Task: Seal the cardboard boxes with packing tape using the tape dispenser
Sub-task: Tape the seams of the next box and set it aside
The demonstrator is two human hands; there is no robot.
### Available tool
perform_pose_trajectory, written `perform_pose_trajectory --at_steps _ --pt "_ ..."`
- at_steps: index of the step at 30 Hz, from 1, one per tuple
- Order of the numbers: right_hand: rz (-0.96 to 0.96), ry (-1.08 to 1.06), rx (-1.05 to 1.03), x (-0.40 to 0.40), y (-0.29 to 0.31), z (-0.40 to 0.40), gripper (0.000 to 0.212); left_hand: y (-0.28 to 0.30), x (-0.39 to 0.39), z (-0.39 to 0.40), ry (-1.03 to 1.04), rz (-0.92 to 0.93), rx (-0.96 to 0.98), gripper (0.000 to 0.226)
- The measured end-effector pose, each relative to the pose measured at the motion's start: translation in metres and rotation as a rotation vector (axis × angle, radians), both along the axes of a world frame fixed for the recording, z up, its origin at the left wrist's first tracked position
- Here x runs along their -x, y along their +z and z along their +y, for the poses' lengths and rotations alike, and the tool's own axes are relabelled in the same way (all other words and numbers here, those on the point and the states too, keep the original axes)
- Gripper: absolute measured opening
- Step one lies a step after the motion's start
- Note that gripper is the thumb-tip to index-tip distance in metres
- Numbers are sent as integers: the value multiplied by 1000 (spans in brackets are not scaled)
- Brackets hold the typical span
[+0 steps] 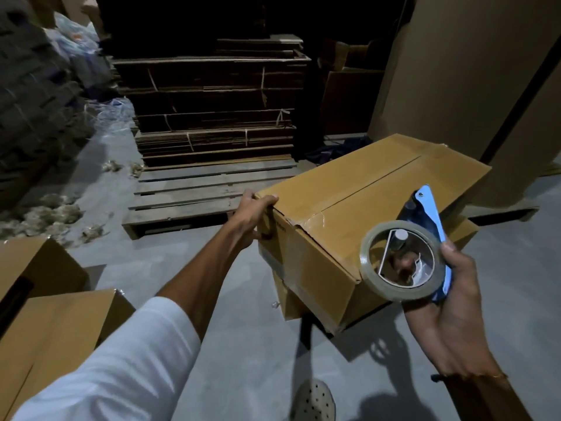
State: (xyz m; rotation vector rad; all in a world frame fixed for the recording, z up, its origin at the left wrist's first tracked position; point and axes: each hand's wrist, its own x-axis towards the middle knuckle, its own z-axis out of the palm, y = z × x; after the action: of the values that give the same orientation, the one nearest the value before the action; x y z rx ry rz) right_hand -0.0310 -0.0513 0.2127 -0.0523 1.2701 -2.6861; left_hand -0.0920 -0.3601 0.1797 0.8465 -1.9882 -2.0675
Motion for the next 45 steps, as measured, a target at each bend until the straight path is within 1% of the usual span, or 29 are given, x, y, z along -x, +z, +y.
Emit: perform_pose_trajectory --at_steps 3,7,10,14,17,21,24,28,33,38,42,45 --pt "36 28 -47 -18 13 -6 43 2 -46 -7 72 48 -71 41" --pt "77 135 -130 -59 29 -25 41 13 -130 -27 194 70 -87 31" --pt "93 234 -163 -101 39 -45 42 28 -199 -49 286 102 -56 21" --pt "174 397 -188 -153 43 -79 47 46 -294 -81 421 118 54 23" --pt "217 491 -173 -185 43 -107 52 55 -359 -97 562 75 134 25" --pt "211 585 -163 -214 36 -135 49 51 -417 -106 636 49 142 20" --pt "174 613 -198 -225 15 -142 42 31 -432 -108 651 18 115 22" --pt "61 612 -287 -226 -30 -140 53 -13 -422 -101 626 -45 122 27" --pt "-51 559 -385 -217 -88 -130 55 -73 -404 -89 580 -146 105 30" --pt "-200 535 -416 -219 -133 -149 43 -122 -410 -99 589 -245 104 33" --pt "-267 573 -472 -230 -167 -160 59 -152 -415 -109 565 -345 108 30" --pt "-295 577 -518 -240 -189 -165 52 -171 -413 -115 525 -333 96 28"
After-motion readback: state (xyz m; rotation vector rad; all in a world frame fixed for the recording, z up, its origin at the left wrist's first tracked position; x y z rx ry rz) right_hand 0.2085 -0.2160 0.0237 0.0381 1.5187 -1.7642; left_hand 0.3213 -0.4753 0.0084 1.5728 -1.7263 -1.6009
